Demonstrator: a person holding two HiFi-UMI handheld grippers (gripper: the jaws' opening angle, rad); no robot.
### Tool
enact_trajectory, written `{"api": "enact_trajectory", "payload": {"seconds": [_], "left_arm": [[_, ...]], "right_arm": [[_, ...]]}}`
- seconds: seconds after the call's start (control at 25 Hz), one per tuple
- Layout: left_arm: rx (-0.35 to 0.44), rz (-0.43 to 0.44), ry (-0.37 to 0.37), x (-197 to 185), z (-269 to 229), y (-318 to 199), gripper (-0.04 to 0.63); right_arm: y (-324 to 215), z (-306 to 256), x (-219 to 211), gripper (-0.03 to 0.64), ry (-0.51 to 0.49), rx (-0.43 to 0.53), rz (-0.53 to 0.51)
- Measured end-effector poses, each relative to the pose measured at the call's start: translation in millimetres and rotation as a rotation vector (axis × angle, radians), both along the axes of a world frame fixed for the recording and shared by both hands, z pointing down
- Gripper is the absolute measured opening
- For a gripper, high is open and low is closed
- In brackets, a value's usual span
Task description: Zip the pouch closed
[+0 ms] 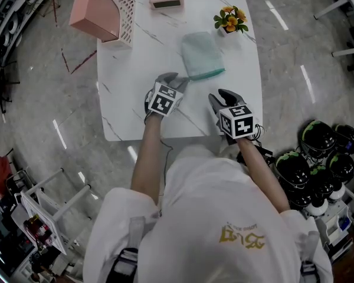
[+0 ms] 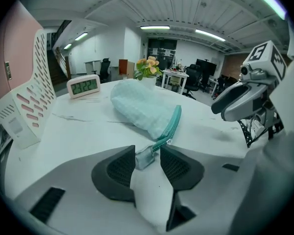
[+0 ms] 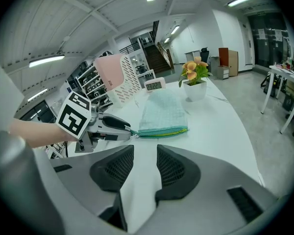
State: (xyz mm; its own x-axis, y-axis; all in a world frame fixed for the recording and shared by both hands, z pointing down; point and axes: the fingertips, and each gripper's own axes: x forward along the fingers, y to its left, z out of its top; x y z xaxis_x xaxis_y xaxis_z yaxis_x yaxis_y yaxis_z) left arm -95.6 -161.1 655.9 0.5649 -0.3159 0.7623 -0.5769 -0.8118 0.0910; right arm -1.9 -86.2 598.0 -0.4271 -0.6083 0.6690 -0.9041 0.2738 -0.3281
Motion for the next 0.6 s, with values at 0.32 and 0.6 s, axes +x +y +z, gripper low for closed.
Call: {"api": "enact_trajectory", "payload": {"seconds": [0.32,0.6], "left_arm": [[0.015,0.069,0.003,13.9,3.1,13.2,0.120],[-0.008,0.105,0.020,21.5,-1.2,27.5,0.041]], "right_arm": [[1.7,7.3,0.6,0.158,0.024,-0.009,-0.016],[-5.0,8.0,-5.5,0.153,0.036,-0.002,-0.027]]}}
